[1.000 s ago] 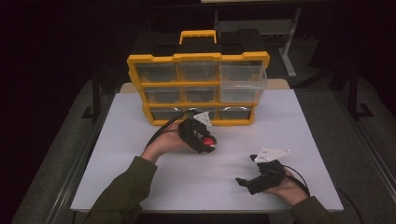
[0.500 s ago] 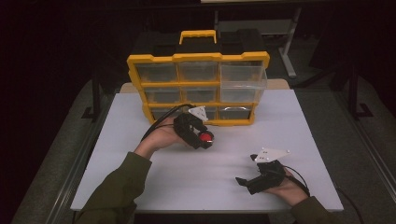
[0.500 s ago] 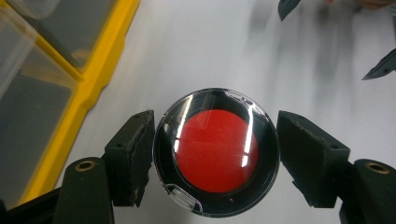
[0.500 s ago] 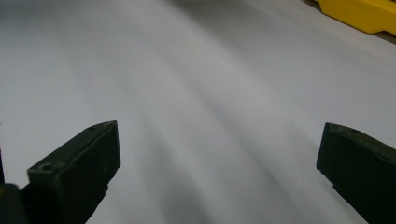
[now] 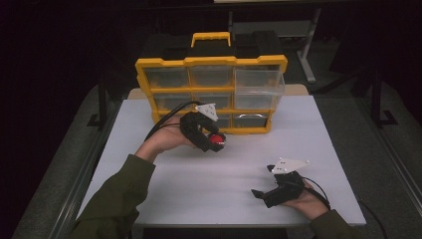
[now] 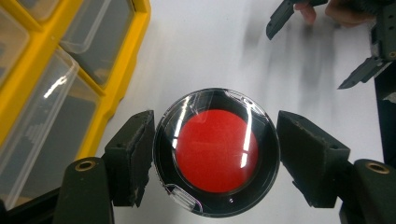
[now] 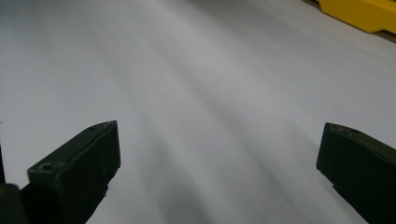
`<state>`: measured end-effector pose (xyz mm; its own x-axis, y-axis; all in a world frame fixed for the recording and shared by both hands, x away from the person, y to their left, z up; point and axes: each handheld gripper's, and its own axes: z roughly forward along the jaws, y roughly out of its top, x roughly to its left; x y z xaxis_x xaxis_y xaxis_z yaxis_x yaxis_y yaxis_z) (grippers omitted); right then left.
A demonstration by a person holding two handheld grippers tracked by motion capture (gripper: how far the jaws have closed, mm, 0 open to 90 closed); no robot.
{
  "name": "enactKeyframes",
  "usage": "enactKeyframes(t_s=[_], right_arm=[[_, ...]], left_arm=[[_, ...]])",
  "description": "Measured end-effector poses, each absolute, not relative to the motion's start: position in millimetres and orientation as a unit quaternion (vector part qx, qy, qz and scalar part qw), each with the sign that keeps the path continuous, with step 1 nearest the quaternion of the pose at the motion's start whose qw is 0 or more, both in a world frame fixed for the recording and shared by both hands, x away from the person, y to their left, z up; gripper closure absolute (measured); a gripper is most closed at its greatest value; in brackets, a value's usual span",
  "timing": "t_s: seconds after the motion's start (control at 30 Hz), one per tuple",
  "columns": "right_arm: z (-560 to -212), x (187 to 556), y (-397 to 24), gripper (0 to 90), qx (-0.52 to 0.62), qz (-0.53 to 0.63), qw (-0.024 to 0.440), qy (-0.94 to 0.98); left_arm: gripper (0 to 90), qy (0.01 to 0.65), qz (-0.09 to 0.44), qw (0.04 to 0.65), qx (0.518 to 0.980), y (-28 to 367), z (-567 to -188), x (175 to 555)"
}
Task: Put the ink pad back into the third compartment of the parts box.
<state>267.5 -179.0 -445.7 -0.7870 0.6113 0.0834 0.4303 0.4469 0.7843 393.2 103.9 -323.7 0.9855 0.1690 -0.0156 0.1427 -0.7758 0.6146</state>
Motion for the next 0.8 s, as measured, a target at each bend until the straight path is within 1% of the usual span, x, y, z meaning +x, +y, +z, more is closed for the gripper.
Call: enactKeyframes(t_s=[0.27, 0.8], right_arm=[[-445.7, 267.5, -179.5, 0.0, 0.309, 0.426, 0.107, 0.844], [-446.2, 266.8, -180.9, 0.0, 0.311, 0.426, 0.104, 0.843]], left_arm=[[29.9, 0.077, 0.015, 0.330, 0.941, 106.1, -303.9, 395.3], [29.9, 0.081, 0.008, 0.341, 0.937, 107.1, -250.2, 408.1]])
